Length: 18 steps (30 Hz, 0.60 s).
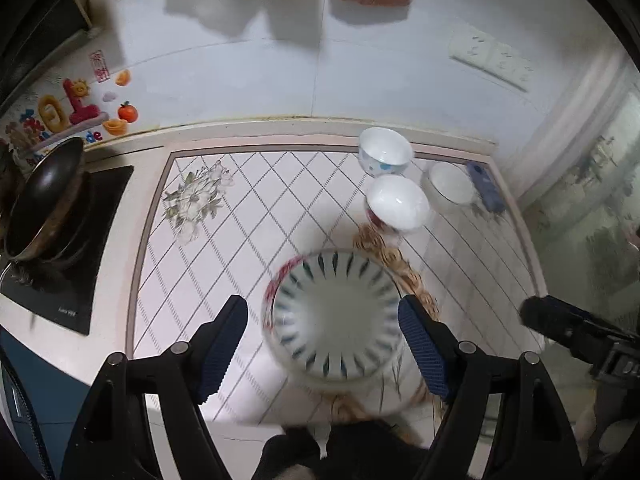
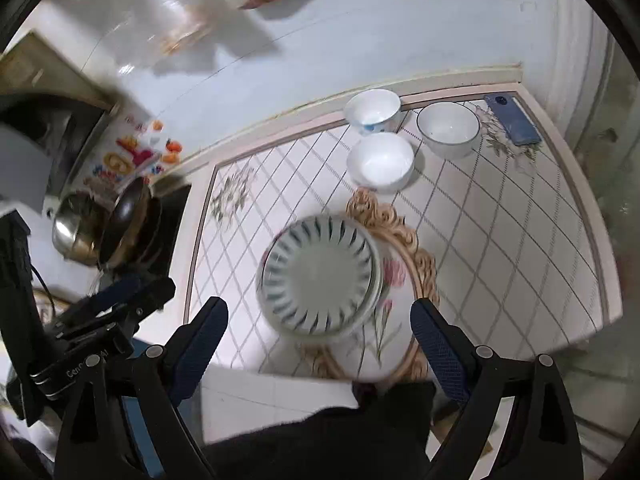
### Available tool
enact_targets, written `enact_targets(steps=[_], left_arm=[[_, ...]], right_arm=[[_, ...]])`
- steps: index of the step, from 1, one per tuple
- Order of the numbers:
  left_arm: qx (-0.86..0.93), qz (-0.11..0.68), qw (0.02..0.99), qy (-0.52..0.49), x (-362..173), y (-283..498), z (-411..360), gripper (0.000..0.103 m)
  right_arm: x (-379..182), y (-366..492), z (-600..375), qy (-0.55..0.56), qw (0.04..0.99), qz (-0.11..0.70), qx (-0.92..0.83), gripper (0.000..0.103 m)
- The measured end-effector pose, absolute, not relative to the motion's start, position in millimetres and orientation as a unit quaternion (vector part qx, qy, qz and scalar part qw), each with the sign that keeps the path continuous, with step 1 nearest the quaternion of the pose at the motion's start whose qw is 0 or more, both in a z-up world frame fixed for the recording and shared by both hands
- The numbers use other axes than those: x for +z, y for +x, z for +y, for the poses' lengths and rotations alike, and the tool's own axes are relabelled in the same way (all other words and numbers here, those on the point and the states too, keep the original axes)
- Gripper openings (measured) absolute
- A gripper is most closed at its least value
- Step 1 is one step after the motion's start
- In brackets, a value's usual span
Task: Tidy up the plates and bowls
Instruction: 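Move both tools toward the plain white bowl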
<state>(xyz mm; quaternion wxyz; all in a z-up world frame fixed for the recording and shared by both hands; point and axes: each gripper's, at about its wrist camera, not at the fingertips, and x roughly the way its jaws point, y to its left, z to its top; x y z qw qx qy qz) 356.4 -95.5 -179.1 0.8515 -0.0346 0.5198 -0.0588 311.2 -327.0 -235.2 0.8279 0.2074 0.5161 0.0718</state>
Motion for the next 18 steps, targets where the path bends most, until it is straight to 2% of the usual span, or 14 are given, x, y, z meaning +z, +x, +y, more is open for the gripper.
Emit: enact_targets(steps=[7,10,12,13,16,18], left_arm=[[-0.067,0.576,0.81,-0.081,-241.0,468.4,-131.2,0.077],[-0.066,0.597,0.795,-0.089,-272.5,510.6,-146.9,0.077],[-0.066,0.612,0.782,-0.097,-292.4,531.6,-154.3,0.074],[-0.069,0.621,0.774,-0.099,-303.5,542.5,-159.2,0.074],[-0.069,0.641,0.759,-0.095,-329.0,565.9,-172.7,0.066],[-0.071,0.652,0.75,-0.087,-343.1,575.5,-180.2,0.052]], right_arm=[[-292.3,416.1,-388.1,0.235,0.812,0.531,0.061,0.094],[-334.4,464.8,-413.5,0.25,0.792,0.553,0.06,0.087],[-361.2,491.1,-426.1,0.264,0.779,0.565,0.064,0.076],[-370.1,498.9,-429.0,0.267,0.776,0.567,0.065,0.074],[-401.4,529.1,-436.7,0.281,0.76,0.582,0.072,0.067],[-414.8,542.1,-437.7,0.287,0.753,0.587,0.077,0.059]])
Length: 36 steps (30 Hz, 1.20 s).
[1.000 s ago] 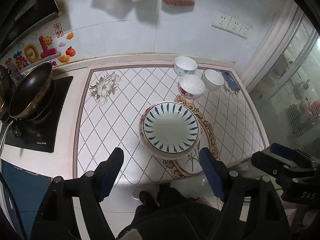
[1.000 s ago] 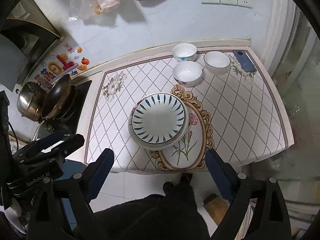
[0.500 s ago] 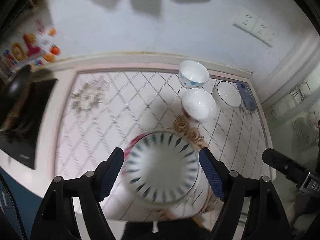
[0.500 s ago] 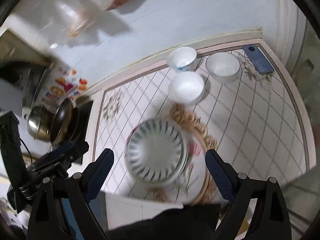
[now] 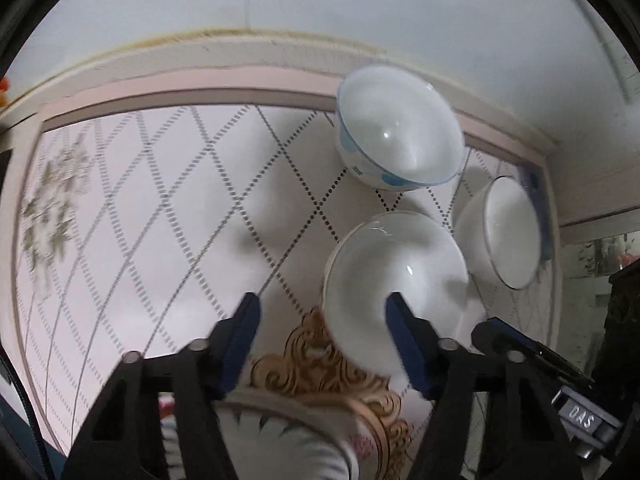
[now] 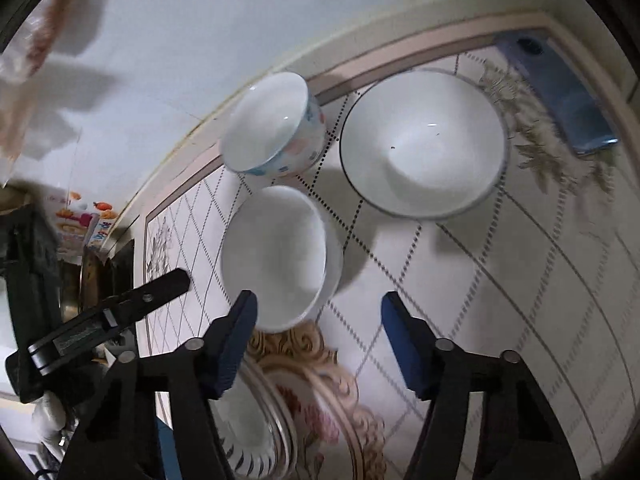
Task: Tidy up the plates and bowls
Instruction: 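Move both tools toward the plain white bowl, then grasp the plain white bowl rim with both tools and lift it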
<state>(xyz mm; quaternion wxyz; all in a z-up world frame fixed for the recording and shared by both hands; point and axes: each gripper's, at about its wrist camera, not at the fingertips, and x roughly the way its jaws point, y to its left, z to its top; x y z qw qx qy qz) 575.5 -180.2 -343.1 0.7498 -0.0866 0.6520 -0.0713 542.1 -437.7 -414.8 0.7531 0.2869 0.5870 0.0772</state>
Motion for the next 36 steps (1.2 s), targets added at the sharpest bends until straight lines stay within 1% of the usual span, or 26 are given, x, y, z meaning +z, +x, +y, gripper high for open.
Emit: enact_targets(steps=[1,3,4,5,6,8,13,20,28,31,36], left_arm=[[-0.073,0.659,0.744,-0.081,-350.9,580.0,-183.8,0.047],[-0.079,0.67,0.734,-0.078,-363.1,583.5,-188.4,0.027],[-0.081,0.674,0.731,-0.074,-367.8,583.8,-190.9,0.024],[-0.082,0.674,0.731,-0.071,-370.5,583.5,-192.3,0.016],[-0.082,0.671,0.733,-0.069,-371.7,581.7,-193.3,0.015],[-0.078,0.663,0.742,-0.061,-370.1,576.0,-195.1,0.014],[-0.073,0.654,0.751,-0.057,-364.0,563.0,-197.1,0.014],[-0.084,0.643,0.759,-0.056,-343.4,533.1,-200.9,0.014],[-0.115,0.629,0.767,-0.047,-312.2,483.6,-219.8,0.014],[-0.13,0.629,0.765,-0.038,-306.5,470.7,-228.1,0.014],[-0.149,0.635,0.758,-0.026,-312.1,448.2,-249.7,0.014]], right_arm=[[-421.6,549.0,-436.4,0.285,0.75,0.591,0.08,0.058],[-432.0,559.0,-433.8,0.281,0.747,0.597,0.08,0.048],[-438.4,563.9,-431.7,0.28,0.743,0.602,0.085,0.043],[-441.9,565.4,-429.7,0.28,0.741,0.604,0.088,0.033],[-447.1,568.9,-427.5,0.276,0.74,0.607,0.09,0.022],[-452.2,572.2,-422.5,0.265,0.742,0.609,0.087,0.015],[-451.3,570.0,-417.3,0.252,0.75,0.605,0.088,0.015],[-433.6,549.3,-421.3,0.251,0.756,0.597,0.095,0.015],[-400.4,494.7,-438.1,0.254,0.761,0.589,0.097,0.015],[-391.8,469.8,-447.5,0.254,0.762,0.588,0.091,0.015],[-391.3,431.3,-459.0,0.263,0.758,0.593,0.079,0.015]])
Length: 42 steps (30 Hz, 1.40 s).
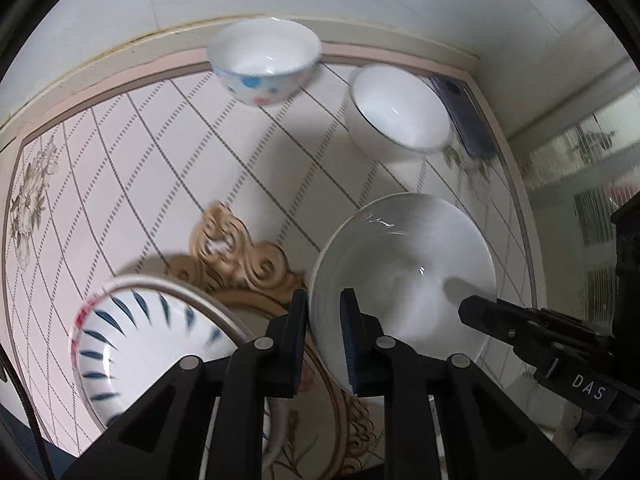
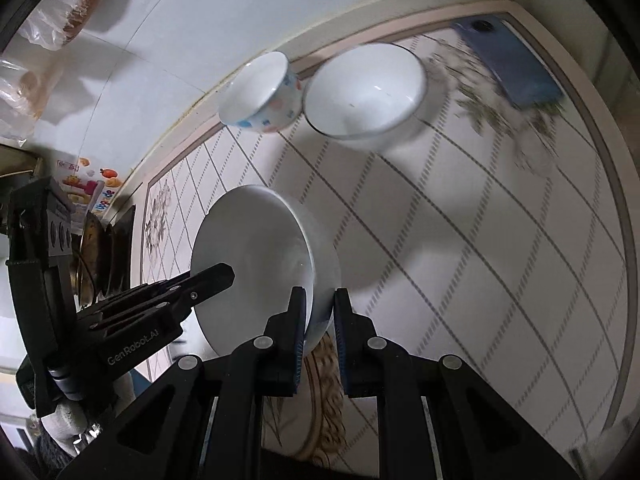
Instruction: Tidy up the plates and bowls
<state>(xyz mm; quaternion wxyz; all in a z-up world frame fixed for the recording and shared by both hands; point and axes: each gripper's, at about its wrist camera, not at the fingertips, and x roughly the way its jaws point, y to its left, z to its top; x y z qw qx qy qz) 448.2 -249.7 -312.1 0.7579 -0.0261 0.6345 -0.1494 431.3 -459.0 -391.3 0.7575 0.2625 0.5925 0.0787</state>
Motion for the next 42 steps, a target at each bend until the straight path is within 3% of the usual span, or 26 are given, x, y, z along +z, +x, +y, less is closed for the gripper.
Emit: enact_targets(steps=[16,32,36,40,42], left_arm=[[-0.168,0.673,0.72,0.025,-367.6,424.1,-298.1,0.014],[-0.166,0.681,0.712,0.041,-376.3,423.8,-311.9,0.014],[-0.157,0.693,0.702,0.051,-365.3,422.4,-309.8,0.014],[-0.176,0.672,0.719,0.018,-312.8,426.8,-302.0,0.015],[-0.185,0.652,0.736,0.003,-288.9,439.8,-300.2,0.022]], right_arm=[[-435.3,378.1,-498.1,0.294,0.727,0.619,0.039,0.015],[-445.3,380.5,-500.4,0.294,0.714,0.634,0.042,0.015],[-448.3,382.5,-503.3,0.306,0.699,0.645,0.045,0.018],[-431.4,385.6,-513.6,0.311,0.701,0.639,0.053,0.02],[-416.6,392.3,-522.3,0.312,0.709,0.631,0.054,0.029]])
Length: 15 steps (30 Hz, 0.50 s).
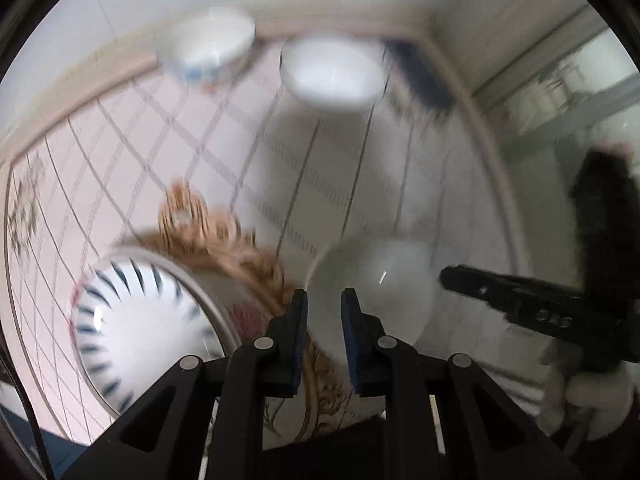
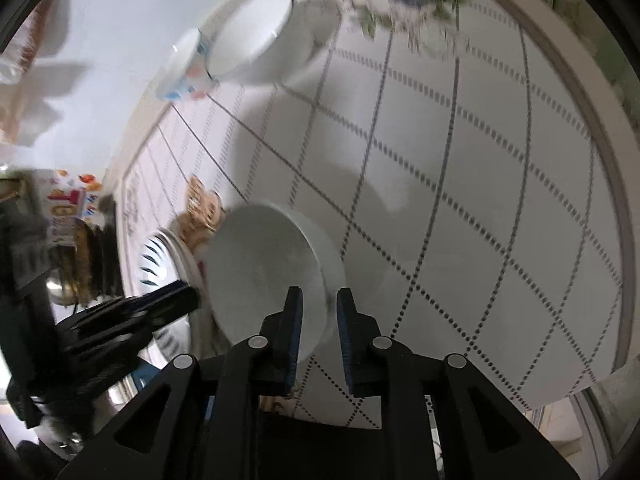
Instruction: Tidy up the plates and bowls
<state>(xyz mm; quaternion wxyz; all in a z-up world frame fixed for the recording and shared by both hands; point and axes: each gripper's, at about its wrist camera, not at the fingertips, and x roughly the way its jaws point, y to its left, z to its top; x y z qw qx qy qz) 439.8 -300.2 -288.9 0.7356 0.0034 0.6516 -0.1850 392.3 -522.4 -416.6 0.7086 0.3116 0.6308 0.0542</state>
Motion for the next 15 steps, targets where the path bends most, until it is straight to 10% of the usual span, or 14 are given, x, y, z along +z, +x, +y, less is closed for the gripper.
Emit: enact_targets(steps=[3,15], left_arm=[[-0.177,0.638,0.75,-0.016,-276.7,474.5,-298.8,0.028],[-0.147,0.676,0.719,-0.062,-350.2,618.1,-321.4,0.028]], right_arm=[[-396.7,412.8,-537.9,0.322,0.723,0.609,0.059,0.047],[-404.1,558.0,-577.6,0.311,0.766,0.562,0.026,0.047]])
